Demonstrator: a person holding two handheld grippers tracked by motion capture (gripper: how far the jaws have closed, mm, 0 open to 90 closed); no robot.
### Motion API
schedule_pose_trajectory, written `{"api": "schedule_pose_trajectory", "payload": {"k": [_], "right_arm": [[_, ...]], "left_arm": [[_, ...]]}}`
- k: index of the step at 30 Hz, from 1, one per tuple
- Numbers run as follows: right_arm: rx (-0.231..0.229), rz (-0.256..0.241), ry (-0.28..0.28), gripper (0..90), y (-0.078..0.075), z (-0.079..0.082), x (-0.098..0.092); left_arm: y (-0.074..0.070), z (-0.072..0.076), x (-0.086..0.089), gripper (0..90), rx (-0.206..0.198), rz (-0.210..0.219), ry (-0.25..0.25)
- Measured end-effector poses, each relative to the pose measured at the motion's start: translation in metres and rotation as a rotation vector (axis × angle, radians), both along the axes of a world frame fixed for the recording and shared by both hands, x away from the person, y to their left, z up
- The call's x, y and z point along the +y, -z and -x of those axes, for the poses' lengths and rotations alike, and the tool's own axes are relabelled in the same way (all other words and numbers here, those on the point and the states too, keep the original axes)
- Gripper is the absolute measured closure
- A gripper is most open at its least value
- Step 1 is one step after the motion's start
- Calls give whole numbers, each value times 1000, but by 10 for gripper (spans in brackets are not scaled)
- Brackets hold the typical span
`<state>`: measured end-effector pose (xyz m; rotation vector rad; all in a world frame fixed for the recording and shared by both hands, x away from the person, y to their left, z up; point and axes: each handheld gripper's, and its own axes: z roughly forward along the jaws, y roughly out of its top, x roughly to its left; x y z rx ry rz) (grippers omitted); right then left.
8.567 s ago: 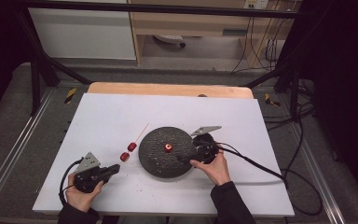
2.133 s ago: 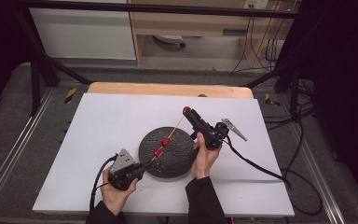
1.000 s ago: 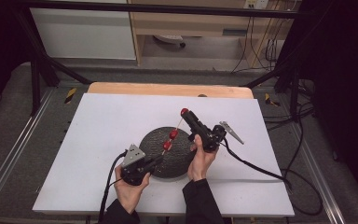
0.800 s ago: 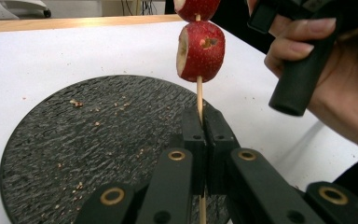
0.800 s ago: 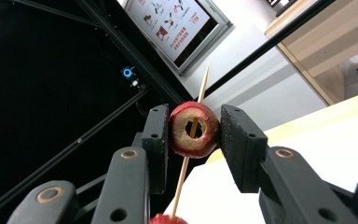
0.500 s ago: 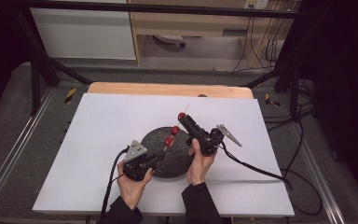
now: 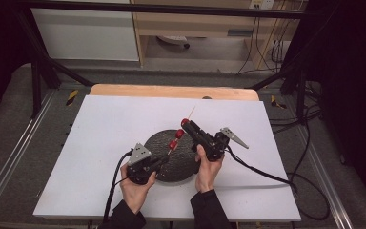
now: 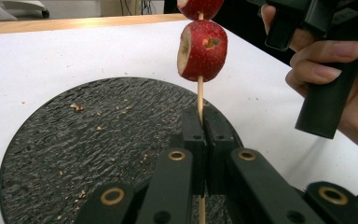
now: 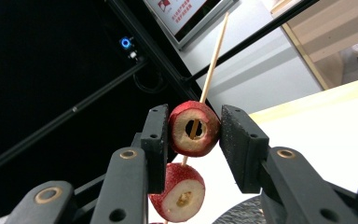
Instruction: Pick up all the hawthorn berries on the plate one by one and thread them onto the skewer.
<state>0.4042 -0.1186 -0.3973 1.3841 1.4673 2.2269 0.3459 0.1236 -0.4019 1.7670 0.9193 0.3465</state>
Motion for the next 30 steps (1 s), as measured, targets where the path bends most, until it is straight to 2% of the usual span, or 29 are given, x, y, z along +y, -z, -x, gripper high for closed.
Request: {"api": "schedule_pose_trajectory", "payload": {"k": [7,11,16,21,25,28,29,30], "right_arm": [[-13,110,-10,493,-9,1,-11],[15,188,-26,379,-9,0,-21],[54,291,-45,193,-8,-3,-37],[79,408,-83,83,-5,-3,-48],[103,525,-122,40,1,-1,-55],[131,586,-151,16,7,1,-62],[131,586,-151,16,7,1,-62],[145,628,-165,5,11,3,-66]], "left_arm": [[1,-1,6,887,2,-9,-7],[1,-2,12,887,7,-17,-10],[2,-2,21,886,11,-26,-14],[1,-3,30,886,23,-40,-14],[-1,-3,37,887,27,-64,-11],[-3,-4,41,886,34,-85,-6],[-3,-4,41,886,34,-85,-6],[-4,-5,44,886,34,-101,-5]]}}
